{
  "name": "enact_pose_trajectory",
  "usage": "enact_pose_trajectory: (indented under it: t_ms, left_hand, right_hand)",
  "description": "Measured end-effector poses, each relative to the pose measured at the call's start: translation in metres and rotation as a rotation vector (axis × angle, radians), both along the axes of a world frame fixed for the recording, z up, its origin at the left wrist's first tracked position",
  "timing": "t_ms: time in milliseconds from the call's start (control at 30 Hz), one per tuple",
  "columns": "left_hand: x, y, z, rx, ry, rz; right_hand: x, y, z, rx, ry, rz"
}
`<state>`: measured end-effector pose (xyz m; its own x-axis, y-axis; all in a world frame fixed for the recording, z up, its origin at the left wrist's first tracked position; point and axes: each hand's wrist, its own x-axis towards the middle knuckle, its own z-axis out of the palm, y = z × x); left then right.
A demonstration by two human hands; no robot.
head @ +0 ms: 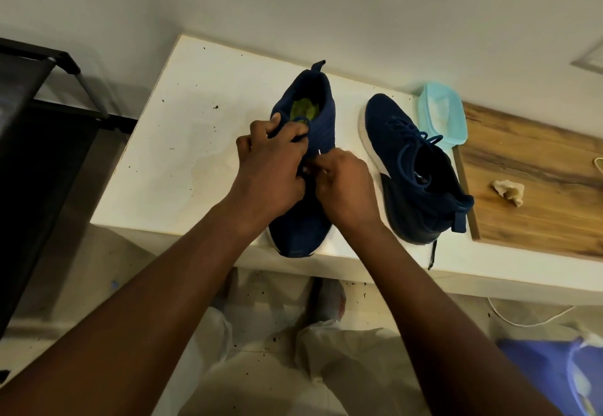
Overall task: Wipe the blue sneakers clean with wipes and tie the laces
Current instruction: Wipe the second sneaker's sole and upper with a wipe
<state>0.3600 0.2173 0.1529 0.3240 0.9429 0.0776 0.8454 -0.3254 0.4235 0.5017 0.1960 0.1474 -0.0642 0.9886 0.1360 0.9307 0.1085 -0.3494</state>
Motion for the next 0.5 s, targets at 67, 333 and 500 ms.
enact_pose_trajectory:
  t_ms: [67, 333, 500]
  left_hand:
    - [-0.001, 0.001, 0.001, 0.0, 0.004, -0.005]
    - [-0.013, 0.009, -0.001, 0.08, -0.092, -0.016]
    - [-0.033, 0.021, -0.001, 0.122, -0.225, -0.024]
  right_hand:
    - [0.011, 0.001, 0.006, -0.111, 0.079, 0.037]
    - [0.007, -0.001, 0.007, -0.039, 0.07, -0.039]
    - [0.033, -0.013, 0.023, -0.363, 0.264, 0.119]
